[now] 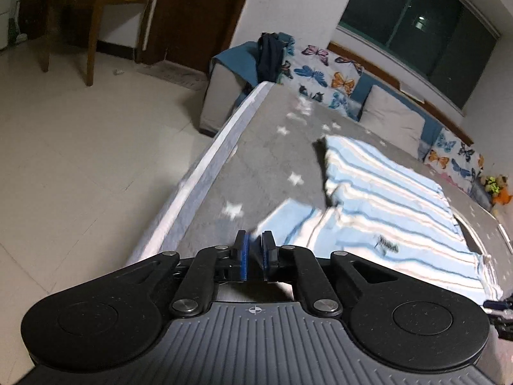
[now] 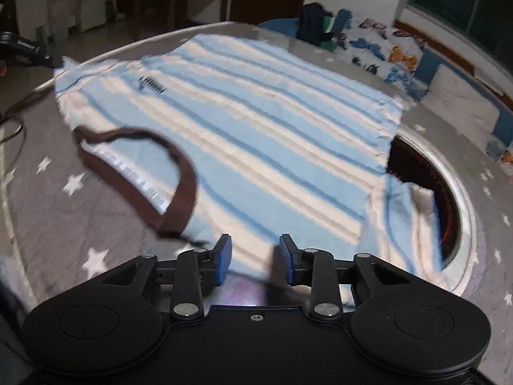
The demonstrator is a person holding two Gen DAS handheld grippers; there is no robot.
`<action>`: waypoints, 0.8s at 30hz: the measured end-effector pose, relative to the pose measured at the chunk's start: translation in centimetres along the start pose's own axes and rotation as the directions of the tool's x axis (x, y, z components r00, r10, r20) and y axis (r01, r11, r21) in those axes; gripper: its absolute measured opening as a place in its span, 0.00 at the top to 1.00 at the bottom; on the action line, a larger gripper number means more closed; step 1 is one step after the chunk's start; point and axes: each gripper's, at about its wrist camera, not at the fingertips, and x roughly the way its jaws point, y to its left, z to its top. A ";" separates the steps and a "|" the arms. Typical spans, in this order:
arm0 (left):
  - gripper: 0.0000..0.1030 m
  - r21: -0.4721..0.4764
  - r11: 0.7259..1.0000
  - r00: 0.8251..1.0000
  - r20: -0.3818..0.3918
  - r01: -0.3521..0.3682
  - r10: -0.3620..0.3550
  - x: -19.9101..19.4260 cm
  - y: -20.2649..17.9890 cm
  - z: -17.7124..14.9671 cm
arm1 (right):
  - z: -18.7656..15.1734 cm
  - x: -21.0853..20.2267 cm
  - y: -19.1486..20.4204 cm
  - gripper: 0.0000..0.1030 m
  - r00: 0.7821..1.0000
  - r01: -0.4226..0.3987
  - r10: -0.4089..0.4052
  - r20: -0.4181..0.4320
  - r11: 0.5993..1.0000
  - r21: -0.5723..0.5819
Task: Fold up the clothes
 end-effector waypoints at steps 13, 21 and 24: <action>0.51 -0.039 0.987 0.986 -0.045 0.158 -0.159 13.3 -6.3 8.7 | 0.3 2.3 -1.0 0.56 1.000 0.008 -0.009 0.014 1.000 0.017; 0.43 -0.205 0.969 0.981 -0.106 0.140 -0.164 21.8 -6.1 10.7 | 0.3 2.5 -0.8 0.52 1.000 0.007 -0.007 0.029 1.000 0.002; 0.36 -0.285 0.943 0.969 -0.122 0.174 -0.215 24.1 -5.6 11.3 | 0.3 2.6 -0.8 0.52 0.999 0.006 -0.006 0.034 1.000 -0.002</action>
